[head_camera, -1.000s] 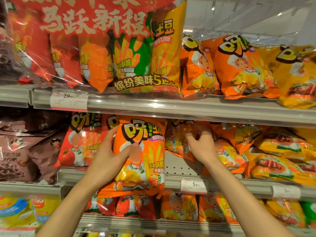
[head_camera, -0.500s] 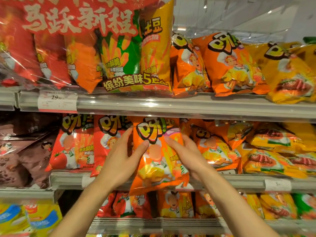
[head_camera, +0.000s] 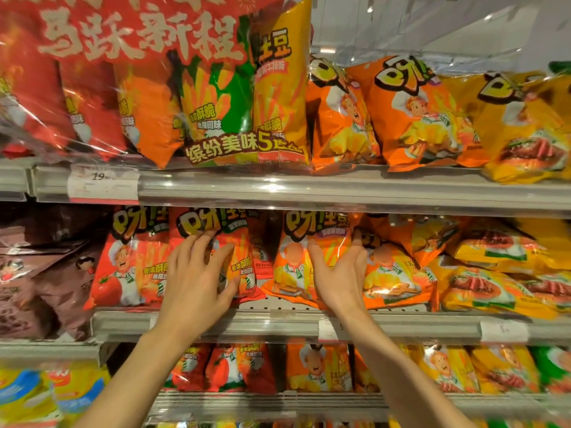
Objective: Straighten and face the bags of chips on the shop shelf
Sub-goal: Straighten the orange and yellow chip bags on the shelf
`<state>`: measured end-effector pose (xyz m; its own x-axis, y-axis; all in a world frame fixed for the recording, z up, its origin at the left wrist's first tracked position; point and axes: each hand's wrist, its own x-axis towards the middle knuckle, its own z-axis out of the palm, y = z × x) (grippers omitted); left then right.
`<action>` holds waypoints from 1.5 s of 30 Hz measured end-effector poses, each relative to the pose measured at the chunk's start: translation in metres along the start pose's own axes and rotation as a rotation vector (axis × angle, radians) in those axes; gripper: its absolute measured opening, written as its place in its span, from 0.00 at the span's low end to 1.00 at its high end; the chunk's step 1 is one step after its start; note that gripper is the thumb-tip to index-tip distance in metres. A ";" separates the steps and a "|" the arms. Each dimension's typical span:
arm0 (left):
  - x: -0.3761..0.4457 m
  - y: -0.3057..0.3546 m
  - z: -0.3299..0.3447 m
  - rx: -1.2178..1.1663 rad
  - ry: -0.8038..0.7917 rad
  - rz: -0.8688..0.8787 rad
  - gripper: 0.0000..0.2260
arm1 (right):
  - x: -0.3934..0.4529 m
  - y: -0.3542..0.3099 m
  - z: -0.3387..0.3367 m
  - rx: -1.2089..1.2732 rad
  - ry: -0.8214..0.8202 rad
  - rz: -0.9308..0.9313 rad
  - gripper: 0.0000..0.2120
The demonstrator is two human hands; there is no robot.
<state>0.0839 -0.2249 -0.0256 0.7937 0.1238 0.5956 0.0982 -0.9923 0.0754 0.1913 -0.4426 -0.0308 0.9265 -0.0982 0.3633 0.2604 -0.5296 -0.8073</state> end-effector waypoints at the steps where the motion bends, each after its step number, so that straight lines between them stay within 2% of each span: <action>1: -0.001 -0.001 0.001 0.001 0.006 0.002 0.27 | -0.002 0.002 -0.001 -0.014 -0.039 -0.017 0.48; 4: -0.001 0.001 0.003 -0.009 0.011 0.000 0.26 | -0.007 0.005 0.002 -0.029 -0.096 -0.041 0.51; 9: 0.001 0.001 0.003 -0.032 0.018 0.001 0.26 | 0.000 0.001 0.010 -0.088 -0.135 -0.042 0.47; 14: 0.001 -0.003 0.002 -0.118 0.041 0.022 0.25 | 0.004 0.008 -0.010 0.090 -0.251 0.032 0.52; 16: 0.000 -0.003 0.000 -0.191 0.060 0.038 0.23 | -0.003 0.011 -0.024 0.136 -0.282 0.044 0.46; 19: -0.002 0.004 -0.005 -0.341 0.073 0.044 0.20 | -0.022 0.014 -0.045 0.162 -0.265 0.022 0.27; 21: -0.009 0.012 -0.007 -0.487 0.060 0.008 0.16 | -0.037 0.017 -0.058 0.190 -0.228 0.025 0.18; 24: -0.023 0.025 -0.005 -0.693 0.027 0.001 0.13 | -0.061 0.030 -0.072 0.251 -0.226 0.086 0.10; 27: -0.036 0.041 0.001 -0.919 -0.162 -0.104 0.06 | -0.081 0.047 -0.085 0.302 -0.206 0.143 0.06; 29: -0.045 0.053 0.010 -1.021 -0.223 -0.180 0.06 | -0.091 0.061 -0.095 0.321 -0.180 0.164 0.04; 33: -0.064 0.083 0.025 -1.158 -0.252 -0.317 0.06 | -0.093 0.091 -0.120 0.331 -0.152 0.156 0.03; 35: -0.068 0.102 0.032 -1.162 -0.257 -0.355 0.08 | -0.086 0.104 -0.136 0.317 -0.191 0.144 0.03; 37: -0.069 0.122 0.038 -1.134 -0.214 -0.402 0.05 | -0.075 0.115 -0.153 0.292 -0.225 0.143 0.04; 40: -0.069 0.158 0.041 -1.132 -0.140 -0.427 0.17 | -0.055 0.135 -0.178 0.274 -0.209 0.068 0.04; 43: -0.067 0.195 0.041 -1.166 -0.113 -0.432 0.08 | -0.038 0.152 -0.203 0.209 -0.235 0.019 0.06; 45: -0.064 0.214 0.042 -1.155 -0.104 -0.453 0.06 | -0.029 0.162 -0.217 0.200 -0.252 0.024 0.06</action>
<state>0.0791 -0.4448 -0.0809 0.8752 0.4014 0.2701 -0.1678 -0.2717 0.9476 0.1473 -0.7082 -0.0711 0.9646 0.1162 0.2369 0.2630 -0.3515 -0.8985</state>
